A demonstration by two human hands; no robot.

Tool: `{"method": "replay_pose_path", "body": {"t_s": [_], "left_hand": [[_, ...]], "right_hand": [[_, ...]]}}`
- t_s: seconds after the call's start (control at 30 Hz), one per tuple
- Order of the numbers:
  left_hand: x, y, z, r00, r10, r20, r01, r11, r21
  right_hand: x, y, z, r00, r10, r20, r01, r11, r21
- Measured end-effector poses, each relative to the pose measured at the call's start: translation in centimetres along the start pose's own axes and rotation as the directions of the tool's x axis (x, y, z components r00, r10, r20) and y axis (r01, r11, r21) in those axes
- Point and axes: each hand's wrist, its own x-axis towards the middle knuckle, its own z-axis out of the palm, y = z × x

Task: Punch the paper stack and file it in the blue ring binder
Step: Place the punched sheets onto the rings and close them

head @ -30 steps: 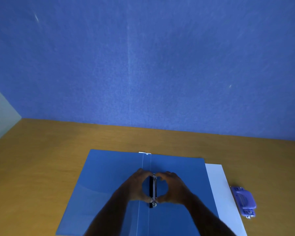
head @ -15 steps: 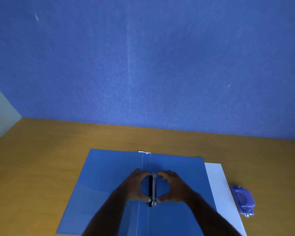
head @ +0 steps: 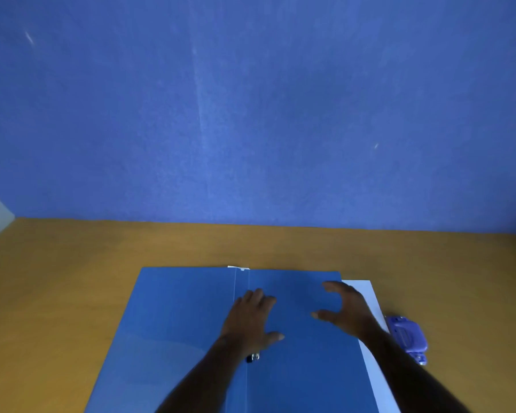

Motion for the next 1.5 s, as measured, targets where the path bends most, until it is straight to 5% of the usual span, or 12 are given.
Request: {"method": "replay_pose_path", "body": {"t_s": [0.13,0.4,1.03,1.2,1.33,1.5], "left_hand": [[1.3,4.6,2.0,0.993,0.115,0.027,-0.117,0.991,0.066],[2.5,8.6,4.8,0.959,-0.001,0.285,-0.034,0.992,0.118],[3.6,8.1,5.5,0.936,-0.064,0.346,0.027,0.993,0.112],[3.6,7.9,5.7,0.938,-0.071,0.340,0.032,0.992,0.118],[3.5,7.9,5.8,0.941,-0.065,0.331,0.029,0.993,0.112],[3.3,7.8,5.8,0.941,-0.053,0.333,0.017,0.994,0.112]], "right_hand": [[0.4,3.2,-2.9,0.998,0.042,-0.041,-0.048,0.988,-0.146],[1.4,7.3,-5.0,0.992,0.098,0.077,-0.070,0.948,-0.311],[2.9,9.4,-5.0,0.977,0.126,0.170,-0.040,0.899,-0.435],[2.5,9.1,-5.2,0.986,0.084,0.145,-0.023,0.925,-0.379],[2.4,7.5,-5.9,0.992,0.088,0.086,-0.074,0.985,-0.158],[2.8,6.1,-5.9,0.939,0.343,0.022,-0.343,0.939,0.019]]}}
